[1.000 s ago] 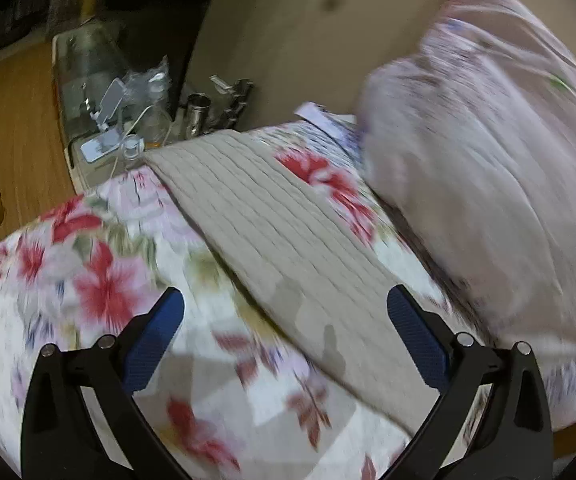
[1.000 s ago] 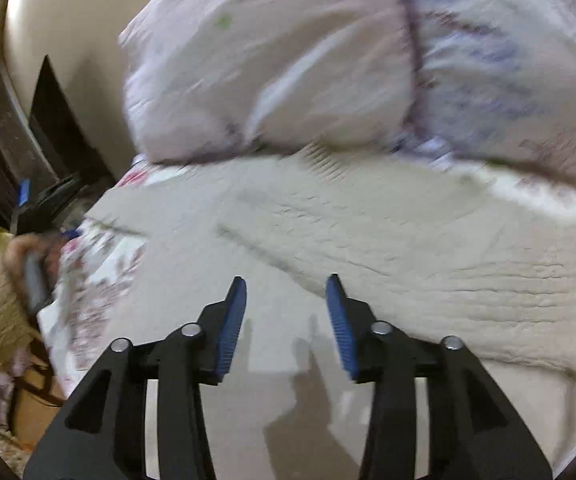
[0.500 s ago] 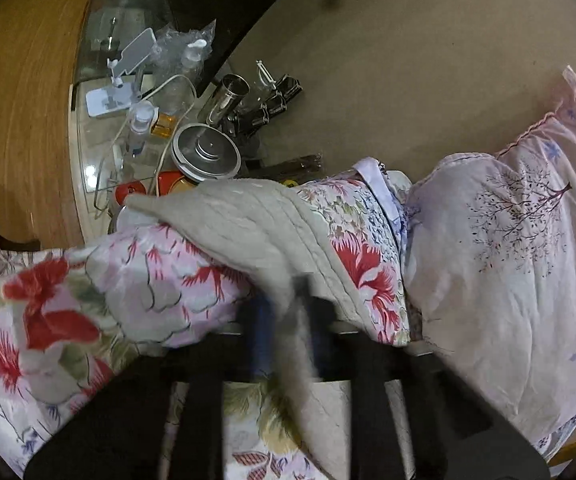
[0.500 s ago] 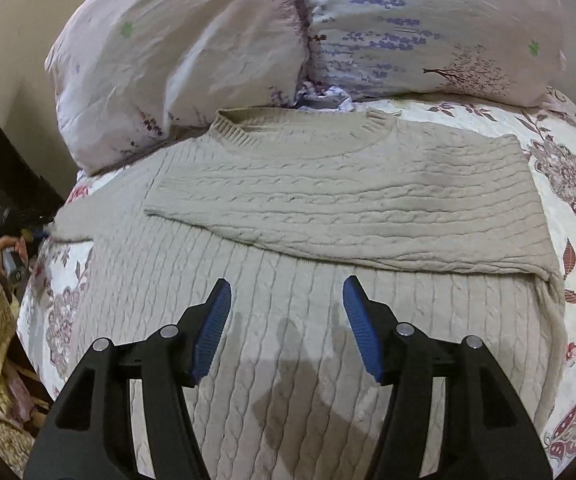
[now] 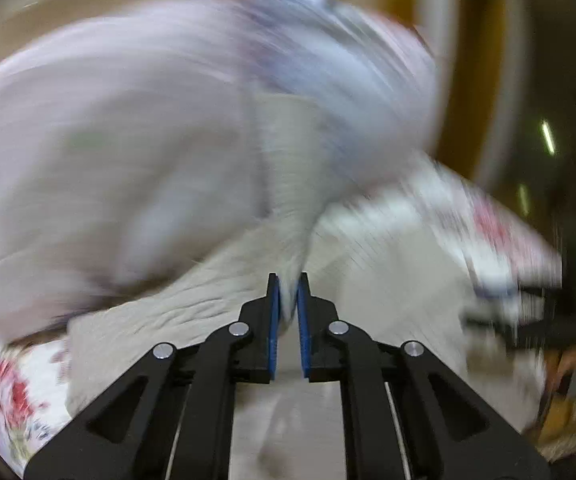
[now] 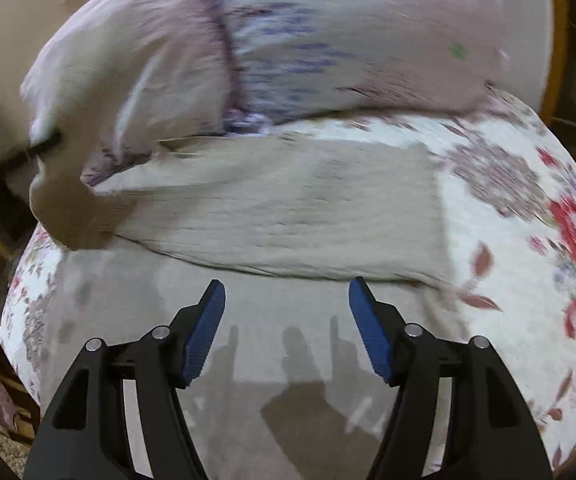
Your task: Fold small clothes
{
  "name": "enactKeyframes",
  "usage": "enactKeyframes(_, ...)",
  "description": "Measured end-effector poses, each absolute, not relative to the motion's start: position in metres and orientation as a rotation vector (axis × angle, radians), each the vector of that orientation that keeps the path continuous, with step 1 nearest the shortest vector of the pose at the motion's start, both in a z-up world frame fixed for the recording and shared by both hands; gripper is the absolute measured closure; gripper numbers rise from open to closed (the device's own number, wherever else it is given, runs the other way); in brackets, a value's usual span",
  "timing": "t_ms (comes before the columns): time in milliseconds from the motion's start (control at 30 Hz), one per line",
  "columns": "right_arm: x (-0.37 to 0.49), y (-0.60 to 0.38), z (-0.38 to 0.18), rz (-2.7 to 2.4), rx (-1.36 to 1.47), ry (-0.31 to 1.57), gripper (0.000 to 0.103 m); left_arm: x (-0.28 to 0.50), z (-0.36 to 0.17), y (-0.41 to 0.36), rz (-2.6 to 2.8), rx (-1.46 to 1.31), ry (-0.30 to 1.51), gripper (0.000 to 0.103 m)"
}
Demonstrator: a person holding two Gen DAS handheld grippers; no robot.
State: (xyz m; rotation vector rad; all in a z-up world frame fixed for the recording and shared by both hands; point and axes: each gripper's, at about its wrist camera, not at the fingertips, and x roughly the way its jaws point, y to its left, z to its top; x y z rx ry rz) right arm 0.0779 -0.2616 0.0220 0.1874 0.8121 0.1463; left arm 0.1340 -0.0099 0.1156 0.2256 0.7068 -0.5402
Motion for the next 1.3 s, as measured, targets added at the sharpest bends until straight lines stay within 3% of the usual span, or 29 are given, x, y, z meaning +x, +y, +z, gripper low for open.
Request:
enactKeyframes(67,0.068,-0.286,0.020,0.113,0.236,0.830,0.037,0.119,0.092,-0.025,-0.531,0.247,0.783,0.092)
enactKeyframes(100,0.062,-0.297,0.018,0.100,0.254,0.833,0.037,0.115,0.087,-0.016,-0.496,0.222,0.802,0.086)
enactKeyframes(133,0.053,-0.309,0.016,0.080,0.273,0.841,0.037,0.109,0.081,0.004,-0.425,0.173,0.830,0.065)
enactKeyframes(200,0.035,-0.332,0.007,0.058,0.327,0.872,0.037,0.089,0.072,0.049,-0.291,0.079,0.872,0.041)
enactKeyframes(300,0.011,-0.357,-0.015,0.090,0.459,0.957,0.038,0.056,0.051,0.108,-0.155,-0.058,0.983,0.038)
enactKeyframes(367,-0.005,-0.362,-0.033,0.147,0.539,1.024,0.051,0.033,0.036,0.133,-0.088,-0.141,1.054,0.038)
enactKeyframes(433,-0.019,-0.360,-0.043,0.205,0.595,1.036,0.056,0.004,0.021,0.152,-0.084,-0.287,1.114,0.042)
enactKeyframes(467,-0.026,-0.357,-0.047,0.245,0.632,1.048,0.065,-0.005,0.017,0.155,-0.100,-0.337,1.125,0.046)
enactKeyframes(633,-0.054,-0.340,-0.078,0.459,0.815,1.156,0.087,-0.056,0.003,0.152,-0.193,-0.507,1.149,0.073)
enactKeyframes(667,-0.057,-0.336,-0.083,0.497,0.838,1.182,0.092,-0.062,0.002,0.151,-0.196,-0.521,1.147,0.073)
enactKeyframes(800,-0.058,-0.324,-0.088,0.564,0.858,1.217,0.094,-0.078,-0.003,0.142,-0.222,-0.583,1.165,0.081)
enactKeyframes(833,-0.055,-0.322,-0.084,0.580,0.861,1.203,0.094,-0.078,-0.006,0.141,-0.231,-0.594,1.174,0.093)
enactKeyframes(867,-0.053,-0.321,-0.080,0.595,0.861,1.186,0.094,-0.076,-0.007,0.138,-0.242,-0.607,1.192,0.096)
enactKeyframes(1033,-0.008,-0.319,-0.024,0.654,0.862,0.969,0.095,-0.033,0.027,0.135,-0.349,-0.596,1.078,0.097)
enactKeyframes(1233,0.104,-0.327,0.049,0.550,0.811,0.670,0.095,0.109,0.099,0.147,-0.335,-0.518,0.790,0.096)
enactKeyframes(1267,0.123,-0.330,0.054,0.499,0.799,0.646,0.093,0.131,0.104,0.148,-0.314,-0.507,0.765,0.094)
enactKeyframes(1300,0.149,-0.334,0.055,0.432,0.799,0.646,0.090,0.156,0.106,0.148,-0.273,-0.485,0.760,0.086)
